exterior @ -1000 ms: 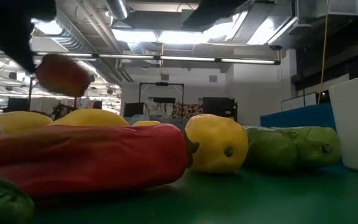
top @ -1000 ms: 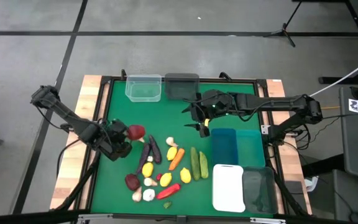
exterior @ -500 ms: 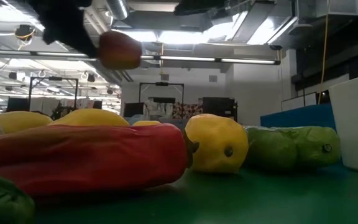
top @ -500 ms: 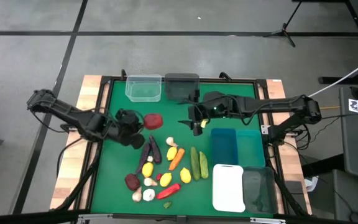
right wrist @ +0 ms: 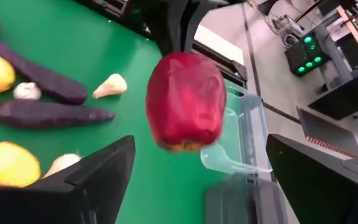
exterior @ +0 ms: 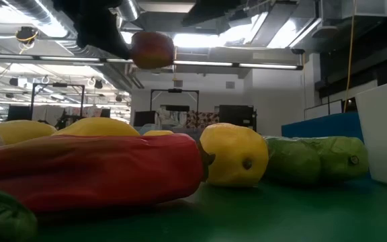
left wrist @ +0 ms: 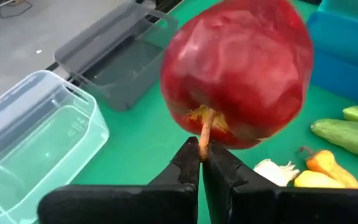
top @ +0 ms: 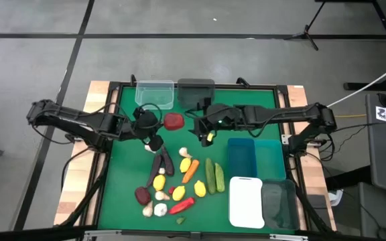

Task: Sort produce into baskets
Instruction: Put the red apple into the bottom black bin

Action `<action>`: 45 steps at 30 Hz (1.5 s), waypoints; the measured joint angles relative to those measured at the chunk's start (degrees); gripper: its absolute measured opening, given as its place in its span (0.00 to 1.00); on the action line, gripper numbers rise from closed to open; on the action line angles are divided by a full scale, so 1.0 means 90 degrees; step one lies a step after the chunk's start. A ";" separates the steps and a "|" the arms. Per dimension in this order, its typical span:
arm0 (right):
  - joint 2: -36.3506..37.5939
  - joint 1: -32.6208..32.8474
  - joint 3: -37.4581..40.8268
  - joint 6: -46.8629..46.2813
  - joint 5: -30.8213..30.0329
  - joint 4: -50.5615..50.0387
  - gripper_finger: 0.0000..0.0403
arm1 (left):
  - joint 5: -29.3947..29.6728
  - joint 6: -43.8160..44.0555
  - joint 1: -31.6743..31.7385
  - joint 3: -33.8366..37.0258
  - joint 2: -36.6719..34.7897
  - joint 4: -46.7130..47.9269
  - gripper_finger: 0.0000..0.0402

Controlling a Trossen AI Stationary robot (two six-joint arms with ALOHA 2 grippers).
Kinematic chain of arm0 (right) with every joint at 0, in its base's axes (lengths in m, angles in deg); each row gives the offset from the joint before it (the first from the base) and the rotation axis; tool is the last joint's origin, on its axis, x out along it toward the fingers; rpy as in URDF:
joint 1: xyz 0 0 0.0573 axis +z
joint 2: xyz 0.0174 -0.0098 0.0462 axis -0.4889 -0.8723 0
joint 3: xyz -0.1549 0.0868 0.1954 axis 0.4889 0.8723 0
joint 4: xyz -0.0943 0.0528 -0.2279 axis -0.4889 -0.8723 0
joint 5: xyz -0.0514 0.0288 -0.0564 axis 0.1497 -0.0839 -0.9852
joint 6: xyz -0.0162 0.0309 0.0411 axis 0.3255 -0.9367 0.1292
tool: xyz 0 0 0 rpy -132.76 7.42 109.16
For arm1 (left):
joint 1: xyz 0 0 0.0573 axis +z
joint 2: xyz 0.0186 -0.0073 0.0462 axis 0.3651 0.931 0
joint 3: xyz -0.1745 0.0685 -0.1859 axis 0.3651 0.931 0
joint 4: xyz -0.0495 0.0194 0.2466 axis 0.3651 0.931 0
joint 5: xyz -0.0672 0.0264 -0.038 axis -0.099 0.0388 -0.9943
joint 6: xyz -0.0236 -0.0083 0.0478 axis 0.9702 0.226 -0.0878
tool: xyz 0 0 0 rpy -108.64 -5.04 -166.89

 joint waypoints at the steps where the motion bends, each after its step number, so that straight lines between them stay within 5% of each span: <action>1: -0.0084 0.0000 -0.0046 0.0007 -0.0030 -0.0070 0.89 | -0.0025 -0.0052 0.0044 0.0000 0.0013 0.0005 0.00; 18: -0.1434 -0.0002 -0.1597 -0.0027 0.0103 -0.1260 0.89 | -0.0325 -0.0460 0.0205 0.0000 0.0588 -0.0116 0.00; 45: -0.1573 -0.0340 -0.1564 -0.0437 0.0882 -0.1313 0.89 | -0.0341 -0.1094 0.0203 0.0000 0.0593 -0.0966 0.00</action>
